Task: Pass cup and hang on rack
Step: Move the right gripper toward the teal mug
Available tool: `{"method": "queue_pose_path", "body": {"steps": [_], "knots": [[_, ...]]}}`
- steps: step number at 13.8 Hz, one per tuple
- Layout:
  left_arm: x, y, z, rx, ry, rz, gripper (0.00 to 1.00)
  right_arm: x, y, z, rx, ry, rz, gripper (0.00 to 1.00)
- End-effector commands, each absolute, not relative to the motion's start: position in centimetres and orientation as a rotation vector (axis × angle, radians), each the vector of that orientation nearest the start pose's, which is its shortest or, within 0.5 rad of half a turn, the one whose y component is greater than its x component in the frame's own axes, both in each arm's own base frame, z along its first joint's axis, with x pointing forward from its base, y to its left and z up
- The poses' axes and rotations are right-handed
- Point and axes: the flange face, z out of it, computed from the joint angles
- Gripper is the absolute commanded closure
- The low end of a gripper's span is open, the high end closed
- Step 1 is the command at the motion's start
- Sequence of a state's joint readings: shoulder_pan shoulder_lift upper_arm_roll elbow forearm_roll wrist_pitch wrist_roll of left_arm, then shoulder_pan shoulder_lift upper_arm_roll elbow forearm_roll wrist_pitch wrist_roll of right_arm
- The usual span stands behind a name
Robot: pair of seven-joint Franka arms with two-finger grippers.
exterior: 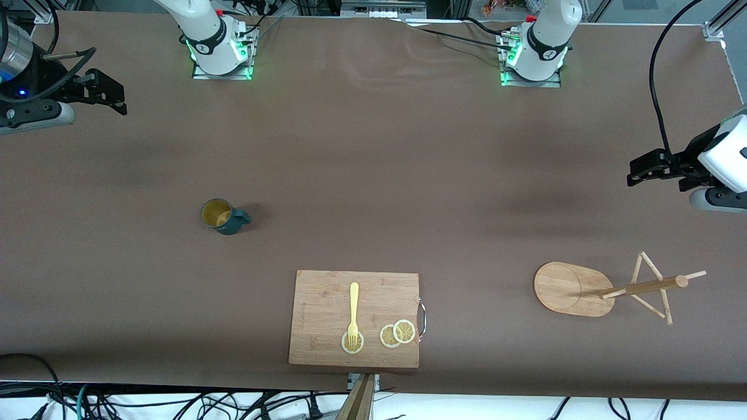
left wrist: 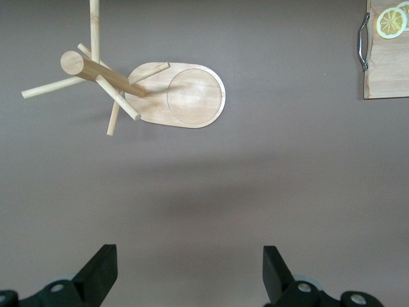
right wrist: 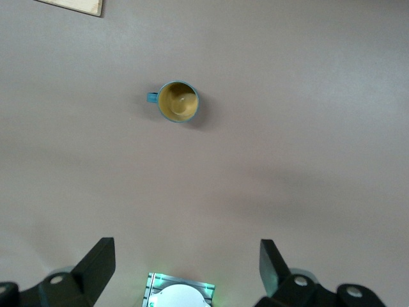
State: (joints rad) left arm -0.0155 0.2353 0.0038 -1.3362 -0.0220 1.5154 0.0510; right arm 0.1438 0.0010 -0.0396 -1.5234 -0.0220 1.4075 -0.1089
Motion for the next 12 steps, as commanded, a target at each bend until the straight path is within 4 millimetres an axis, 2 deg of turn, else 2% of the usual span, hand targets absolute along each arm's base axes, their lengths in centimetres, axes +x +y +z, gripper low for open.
{"method": "queue_pose_path", "body": {"steps": [1,6,9,12], "knots": [[62.6,-1.1,59.7,-3.136,0.113,0.070,0.00,53.7,5.4,63.3,-3.152,-0.306,0.175,0.00],[62.6,-1.1,60.0,-3.136,0.118,0.060,0.00,55.0,4.2,62.4,-3.155,-0.293,0.151,0.00],[62.6,-1.1,60.0,-3.136,0.120,0.060,0.00,55.8,4.1,59.9,-3.152,-0.306,0.195,0.00],[62.7,-1.1,59.9,-3.136,0.120,0.063,0.00,56.4,4.3,55.6,-3.137,-0.356,0.198,0.00]]}}
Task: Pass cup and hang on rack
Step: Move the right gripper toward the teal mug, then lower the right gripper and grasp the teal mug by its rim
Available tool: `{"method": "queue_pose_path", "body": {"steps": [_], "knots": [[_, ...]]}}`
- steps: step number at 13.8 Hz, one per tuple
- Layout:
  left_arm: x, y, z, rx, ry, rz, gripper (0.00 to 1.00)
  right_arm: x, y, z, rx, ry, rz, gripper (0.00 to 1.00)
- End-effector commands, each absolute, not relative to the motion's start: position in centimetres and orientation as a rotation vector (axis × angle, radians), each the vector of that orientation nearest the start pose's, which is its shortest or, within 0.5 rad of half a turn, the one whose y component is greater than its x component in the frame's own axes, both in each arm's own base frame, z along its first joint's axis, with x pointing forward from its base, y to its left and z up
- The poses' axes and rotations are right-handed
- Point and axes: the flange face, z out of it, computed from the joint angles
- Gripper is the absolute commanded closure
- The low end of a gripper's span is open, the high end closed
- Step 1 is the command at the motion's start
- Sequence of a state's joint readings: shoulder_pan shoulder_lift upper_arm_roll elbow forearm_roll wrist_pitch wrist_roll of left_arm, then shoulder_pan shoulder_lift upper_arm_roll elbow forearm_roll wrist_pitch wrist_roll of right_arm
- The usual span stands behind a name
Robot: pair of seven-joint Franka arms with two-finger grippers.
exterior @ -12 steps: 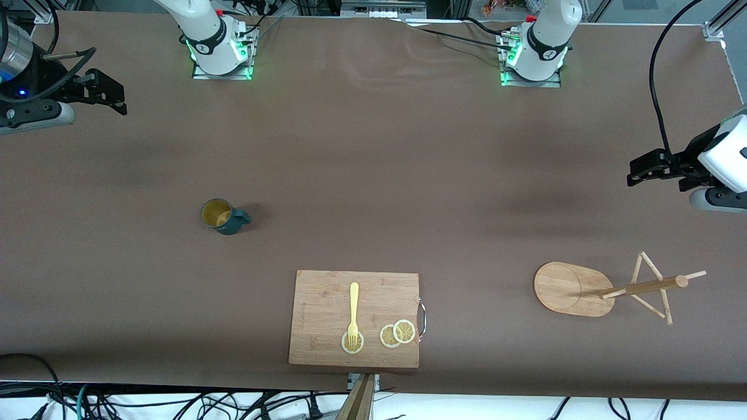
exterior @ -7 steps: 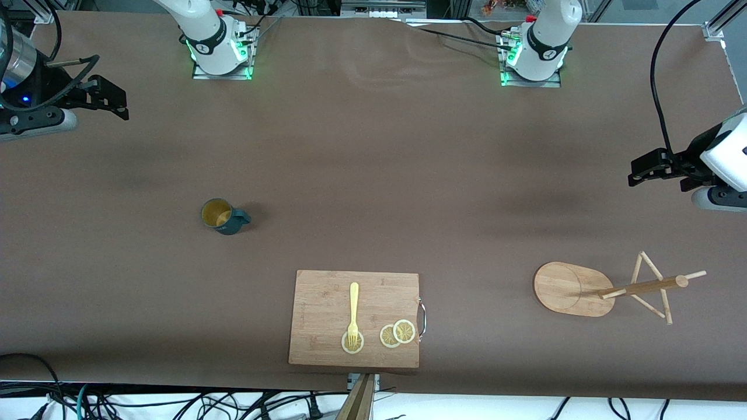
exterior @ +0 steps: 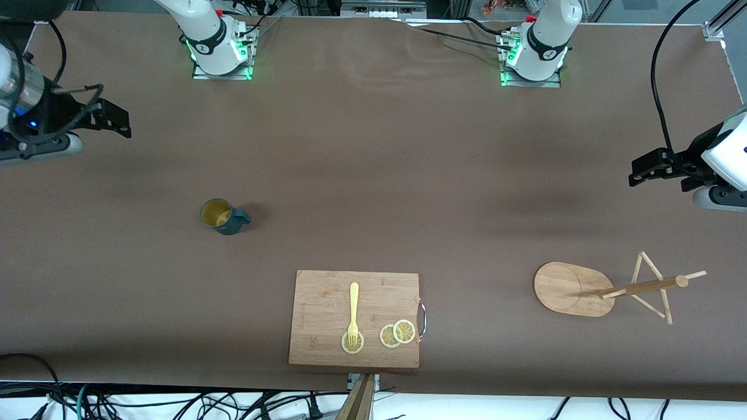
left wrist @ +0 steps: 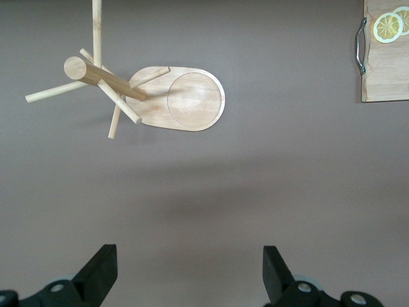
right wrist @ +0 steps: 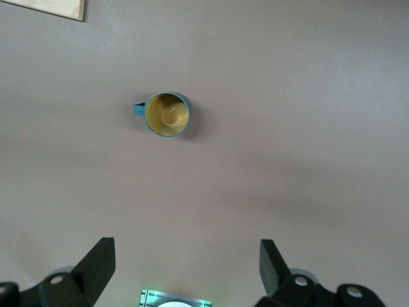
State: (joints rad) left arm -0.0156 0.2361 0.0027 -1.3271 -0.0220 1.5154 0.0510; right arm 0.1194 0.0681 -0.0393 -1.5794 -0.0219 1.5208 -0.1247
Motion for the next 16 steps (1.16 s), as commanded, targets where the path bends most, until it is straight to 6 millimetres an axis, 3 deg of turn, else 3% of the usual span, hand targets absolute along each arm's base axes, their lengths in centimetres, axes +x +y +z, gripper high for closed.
{"method": "queue_pose_path", "body": {"steps": [1,4,9,12,16], "knots": [[62.8,-1.1,59.8,-3.136,0.120,0.063,0.00,56.6,4.5,53.7,-3.137,-0.365,0.183,0.00],[62.8,-1.1,59.8,-3.135,0.118,0.063,0.00,59.0,5.0,47.0,-3.098,-0.464,0.180,0.00],[62.8,-1.1,59.8,-3.137,0.118,0.060,0.00,62.9,5.8,36.0,-3.068,-0.450,0.204,0.02],[62.8,-1.0,59.8,-3.137,0.116,0.060,0.00,63.7,6.1,31.8,-3.033,-0.446,0.177,0.02],[62.8,-1.0,59.8,-3.137,0.116,0.060,0.00,63.0,6.2,27.2,-3.034,-0.423,0.120,0.05]]}}
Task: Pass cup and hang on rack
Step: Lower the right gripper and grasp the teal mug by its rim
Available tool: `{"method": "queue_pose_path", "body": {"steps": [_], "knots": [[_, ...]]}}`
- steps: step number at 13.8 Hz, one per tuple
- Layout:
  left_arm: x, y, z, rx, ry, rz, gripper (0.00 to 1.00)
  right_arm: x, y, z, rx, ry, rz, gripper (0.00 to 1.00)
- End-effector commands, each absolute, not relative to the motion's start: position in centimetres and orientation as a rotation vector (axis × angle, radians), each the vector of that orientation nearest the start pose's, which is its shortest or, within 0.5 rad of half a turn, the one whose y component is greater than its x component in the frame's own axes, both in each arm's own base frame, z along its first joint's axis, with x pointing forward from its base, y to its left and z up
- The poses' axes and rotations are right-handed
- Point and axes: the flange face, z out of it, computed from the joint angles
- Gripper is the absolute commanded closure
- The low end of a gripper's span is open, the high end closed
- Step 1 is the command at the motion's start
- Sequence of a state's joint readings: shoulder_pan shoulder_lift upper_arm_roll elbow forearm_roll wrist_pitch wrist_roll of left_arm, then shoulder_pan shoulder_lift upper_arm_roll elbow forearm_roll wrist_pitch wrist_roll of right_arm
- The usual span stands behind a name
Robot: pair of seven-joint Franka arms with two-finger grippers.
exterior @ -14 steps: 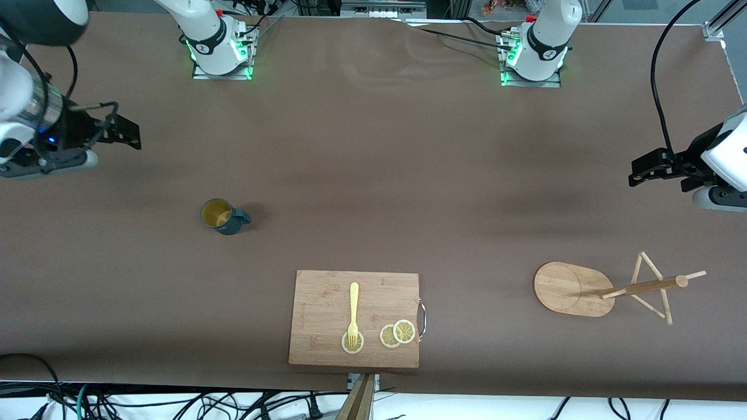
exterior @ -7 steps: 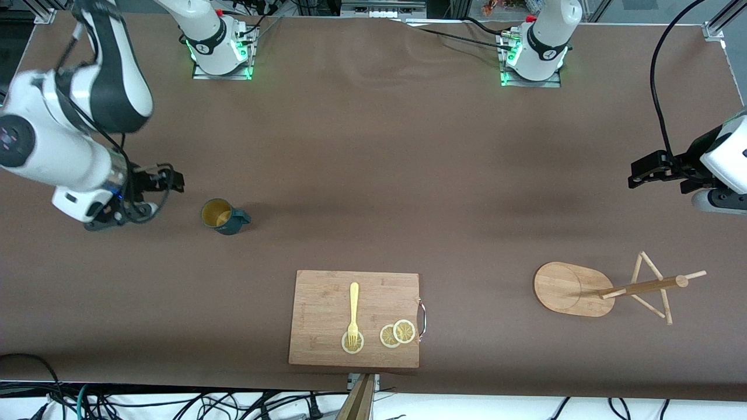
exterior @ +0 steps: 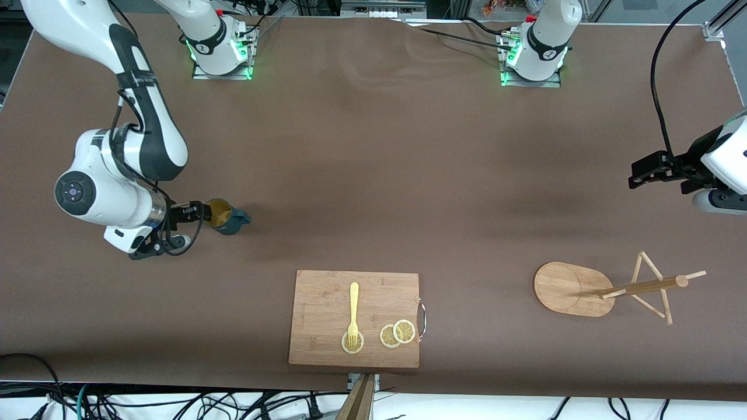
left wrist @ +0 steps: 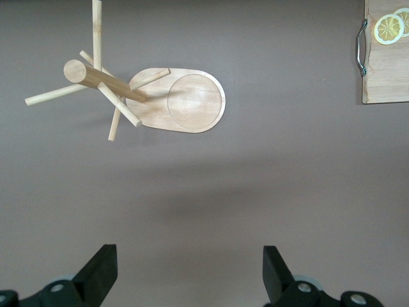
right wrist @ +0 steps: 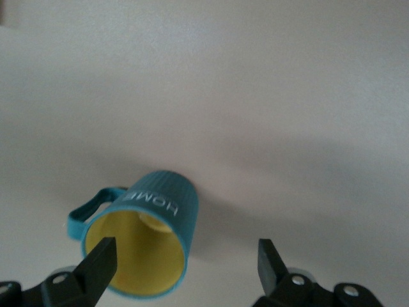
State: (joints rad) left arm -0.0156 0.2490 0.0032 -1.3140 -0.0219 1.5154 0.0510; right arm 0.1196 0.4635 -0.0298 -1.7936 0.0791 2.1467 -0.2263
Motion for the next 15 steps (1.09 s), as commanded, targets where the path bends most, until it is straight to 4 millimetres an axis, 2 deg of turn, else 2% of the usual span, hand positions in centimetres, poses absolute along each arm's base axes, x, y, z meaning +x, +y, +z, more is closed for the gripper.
{"method": "queue_pose_path", "body": {"steps": [1,4,7,8,10,12,15], "knots": [[62.8,-1.0,59.8,-3.137,0.116,0.060,0.00,62.7,6.1,26.4,-3.039,-0.420,0.097,0.10],[62.8,-1.0,59.8,-3.137,0.116,0.060,0.00,61.6,6.0,24.1,-3.048,-0.412,0.063,0.39],[62.8,-0.9,59.8,-3.136,0.113,0.060,0.00,61.1,6.4,23.8,-3.046,-0.399,0.080,0.91],[62.8,-0.9,59.8,-3.136,0.113,0.060,0.00,61.1,7.2,23.9,-3.041,-0.401,0.081,0.99],[62.8,-0.9,59.8,-3.136,0.113,0.060,0.00,61.0,7.6,24.2,-3.040,-0.389,0.080,0.96],[62.8,-0.8,59.8,-3.136,0.113,0.060,0.00,61.1,7.7,24.7,-3.038,-0.392,0.080,0.85],[62.8,-0.7,59.8,-3.136,0.109,0.060,0.00,61.1,8.0,25.2,-3.035,-0.395,0.090,0.52]]}}
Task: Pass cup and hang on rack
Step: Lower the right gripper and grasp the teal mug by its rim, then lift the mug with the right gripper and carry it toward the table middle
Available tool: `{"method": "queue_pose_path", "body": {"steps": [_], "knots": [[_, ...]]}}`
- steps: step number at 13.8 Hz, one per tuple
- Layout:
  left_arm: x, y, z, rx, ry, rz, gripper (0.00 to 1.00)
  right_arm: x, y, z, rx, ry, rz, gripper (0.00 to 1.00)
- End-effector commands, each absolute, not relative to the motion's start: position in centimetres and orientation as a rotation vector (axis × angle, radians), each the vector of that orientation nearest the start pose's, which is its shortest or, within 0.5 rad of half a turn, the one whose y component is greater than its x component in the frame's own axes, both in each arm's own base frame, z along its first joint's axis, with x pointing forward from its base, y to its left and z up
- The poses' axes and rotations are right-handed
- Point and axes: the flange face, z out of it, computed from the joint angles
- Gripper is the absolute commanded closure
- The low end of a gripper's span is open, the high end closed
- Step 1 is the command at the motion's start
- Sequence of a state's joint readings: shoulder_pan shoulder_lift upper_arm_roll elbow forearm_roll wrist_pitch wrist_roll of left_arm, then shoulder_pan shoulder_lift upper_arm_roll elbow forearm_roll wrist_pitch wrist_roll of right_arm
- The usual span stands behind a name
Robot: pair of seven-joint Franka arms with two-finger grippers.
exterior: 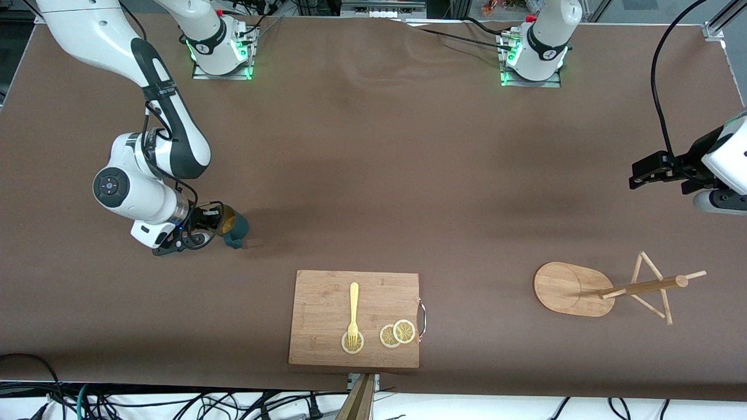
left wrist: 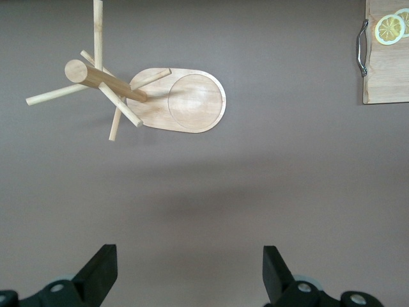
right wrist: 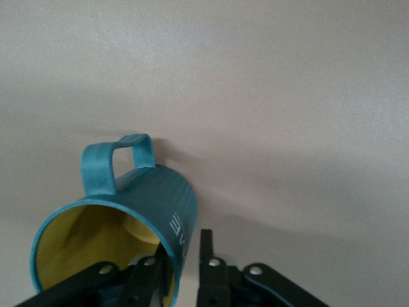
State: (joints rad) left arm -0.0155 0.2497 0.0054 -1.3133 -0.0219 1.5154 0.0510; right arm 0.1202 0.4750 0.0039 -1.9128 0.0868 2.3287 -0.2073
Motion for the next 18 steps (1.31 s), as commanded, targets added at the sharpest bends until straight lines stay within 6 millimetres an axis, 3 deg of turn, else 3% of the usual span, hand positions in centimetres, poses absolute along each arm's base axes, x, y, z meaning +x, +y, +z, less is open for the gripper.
{"method": "queue_pose_path", "body": {"steps": [1,4,5,7,9,10,13,15,17,18], "knots": [[62.8,-0.7,59.8,-3.136,0.109,0.060,0.00,61.1,8.0,25.6,-3.034,-0.396,0.092,0.50],[62.8,-0.8,59.8,-3.136,0.113,0.060,0.00,60.8,9.1,25.4,-3.027,-0.386,0.101,0.54],[62.8,-0.8,59.8,-3.136,0.111,0.060,0.00,60.8,9.1,25.1,-3.028,-0.383,0.101,0.65],[62.8,-0.8,59.8,-3.136,0.111,0.060,0.00,60.7,9.4,25.0,-3.021,-0.381,0.103,1.00],[62.8,-0.8,59.8,-3.136,0.111,0.063,0.00,60.7,10.4,25.4,-3.014,-0.434,0.096,1.00],[62.8,-0.8,59.8,-3.136,0.111,0.060,0.00,60.7,12.2,26.0,-3.002,-0.491,0.077,1.00],[62.8,-0.8,59.8,-3.136,0.111,0.060,0.00,61.1,19.2,29.0,-2.931,-0.798,-0.021,1.00],[62.8,-0.7,59.8,-3.136,0.109,0.063,0.00,59.7,27.3,31.1,-2.852,-1.041,-0.096,1.00],[62.8,-0.7,59.8,-3.136,0.111,0.060,0.00,56.9,36.6,32.6,-2.782,-1.338,-0.172,1.00],[62.9,-0.7,59.7,-3.136,0.109,0.065,0.00,55.9,40.1,33.4,-2.746,-1.442,-0.212,1.00]]}}
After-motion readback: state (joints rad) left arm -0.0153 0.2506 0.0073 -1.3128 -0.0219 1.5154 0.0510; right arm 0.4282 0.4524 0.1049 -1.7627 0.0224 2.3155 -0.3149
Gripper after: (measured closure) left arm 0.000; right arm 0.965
